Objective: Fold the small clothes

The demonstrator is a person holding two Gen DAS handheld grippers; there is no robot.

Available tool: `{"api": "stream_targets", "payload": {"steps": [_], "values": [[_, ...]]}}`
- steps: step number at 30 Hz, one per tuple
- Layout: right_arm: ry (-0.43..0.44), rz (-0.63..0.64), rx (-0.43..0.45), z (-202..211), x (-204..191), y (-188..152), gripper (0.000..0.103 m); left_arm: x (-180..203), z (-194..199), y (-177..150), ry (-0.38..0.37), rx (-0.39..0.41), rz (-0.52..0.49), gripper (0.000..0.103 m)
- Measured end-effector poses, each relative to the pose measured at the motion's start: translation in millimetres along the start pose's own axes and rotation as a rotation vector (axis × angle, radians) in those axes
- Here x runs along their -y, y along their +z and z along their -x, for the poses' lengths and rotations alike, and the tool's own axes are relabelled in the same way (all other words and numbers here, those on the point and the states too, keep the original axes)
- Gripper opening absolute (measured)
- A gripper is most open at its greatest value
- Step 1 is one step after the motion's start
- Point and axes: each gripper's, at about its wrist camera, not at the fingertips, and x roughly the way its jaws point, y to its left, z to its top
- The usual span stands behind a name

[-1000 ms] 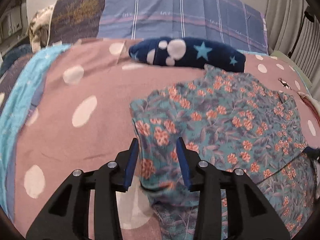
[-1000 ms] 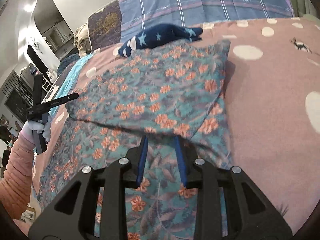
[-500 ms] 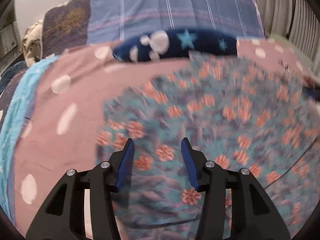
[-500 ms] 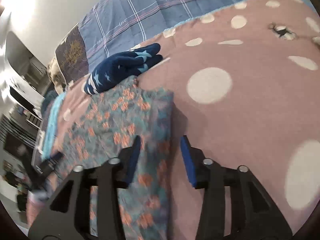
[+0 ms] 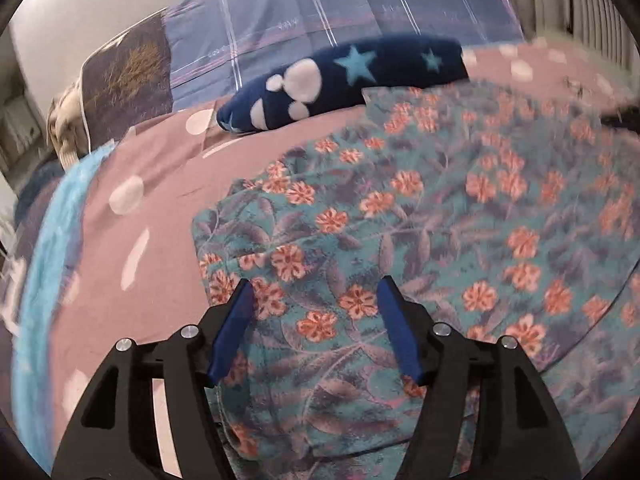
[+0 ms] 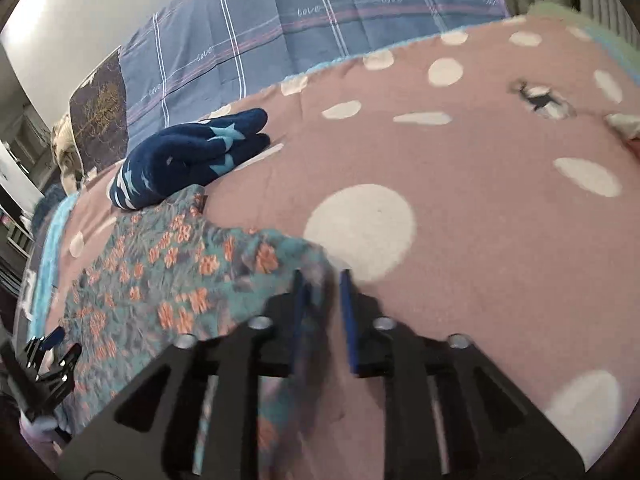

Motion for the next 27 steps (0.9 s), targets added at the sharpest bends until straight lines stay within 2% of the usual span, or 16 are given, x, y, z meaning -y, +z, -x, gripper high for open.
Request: {"api": "stream_targets", "payload": {"steps": [2, 4, 5, 7, 9, 10, 11, 13, 16, 17, 19, 21, 27], "values": [[-0.007, 0.052, 0.031, 25.0, -7.6, -10.8, 0.024, -9.2, 14.4, 3.0, 0.009, 0.046, 0.038, 0.066], [0.097, 0.092, 0.027, 49.0, -21.4, -25.8, 0.024, -23.4, 35.2, 4.6, -0.011, 0.102, 0.084, 0.066], [0.191, 0.135, 0.009, 61.6, -33.6, -38.8, 0.024, -28.4, 40.0, 4.6, -0.023, 0.112, 0.102, 0.066], [0.279, 0.233, -0.023, 72.6, -53.8, -61.6, 0.022, -38.8, 43.4, -2.2, -0.058, 0.097, 0.139, 0.066], [0.207, 0.325, -0.065, 67.3, -66.8, -89.2, 0.023, -39.4, 29.1, -13.4, -0.011, 0.018, 0.118, 0.066], [0.125, 0.351, -0.09, 56.7, -65.4, -99.7, 0.019, -38.0, 17.9, -22.9, 0.04, -0.043, 0.088, 0.067], [0.074, 0.368, -0.09, 44.2, -57.8, -109.8, 0.019, -38.4, 14.7, -32.2, 0.048, -0.06, 0.081, 0.067], [0.127, 0.313, -0.075, 41.2, -43.9, -113.7, 0.016, -47.8, 26.4, -38.4, 0.002, -0.039, 0.133, 0.067], [0.099, 0.287, -0.052, 55.5, -44.5, -109.7, 0.016, -57.5, 43.9, -48.1, -0.021, -0.034, 0.164, 0.067], [0.08, 0.3, -0.042, 62.0, -47.5, -111.9, 0.018, -58.2, 49.2, -52.2, -0.025, -0.032, 0.161, 0.067], [0.06, 0.318, -0.027, 72.7, -50.4, -116.8, 0.029, -57.6, 57.6, -64.5, -0.036, -0.034, 0.139, 0.067], [0.048, 0.332, -0.025, 74.9, -47.9, -124.6, 0.031, -57.4, 51.6, -76.6, -0.029, -0.068, 0.119, 0.067], [0.082, 0.212, -0.036, 74.4, -20.4, -133.4, 0.031, -70.1, 56.8, -97.3, -0.092, -0.054, 0.267, 0.067]]}}
